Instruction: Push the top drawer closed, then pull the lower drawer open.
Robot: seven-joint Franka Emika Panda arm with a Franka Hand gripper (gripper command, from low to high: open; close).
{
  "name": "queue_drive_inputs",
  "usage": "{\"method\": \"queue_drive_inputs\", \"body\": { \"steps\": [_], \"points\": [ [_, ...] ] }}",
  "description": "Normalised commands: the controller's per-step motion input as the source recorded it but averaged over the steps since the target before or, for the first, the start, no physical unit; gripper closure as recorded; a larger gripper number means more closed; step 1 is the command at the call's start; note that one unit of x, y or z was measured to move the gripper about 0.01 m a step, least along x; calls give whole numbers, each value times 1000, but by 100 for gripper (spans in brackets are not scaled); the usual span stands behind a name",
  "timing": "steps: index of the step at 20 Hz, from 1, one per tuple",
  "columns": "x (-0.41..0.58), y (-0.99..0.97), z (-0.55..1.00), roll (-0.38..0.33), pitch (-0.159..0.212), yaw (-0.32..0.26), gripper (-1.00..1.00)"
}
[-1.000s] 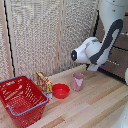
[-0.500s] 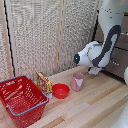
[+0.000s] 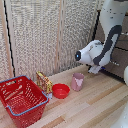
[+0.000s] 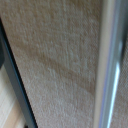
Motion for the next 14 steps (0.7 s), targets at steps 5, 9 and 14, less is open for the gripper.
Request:
{"method": "queue_drive_inputs", "body": {
  "steps": [5,9,14],
  "points": [
    [42,13,-1,-18,3,0,100],
    [-6,-20,51,-64,0,5,100],
    [-45,-284,219,-34,0,30,100]
  ]
}}
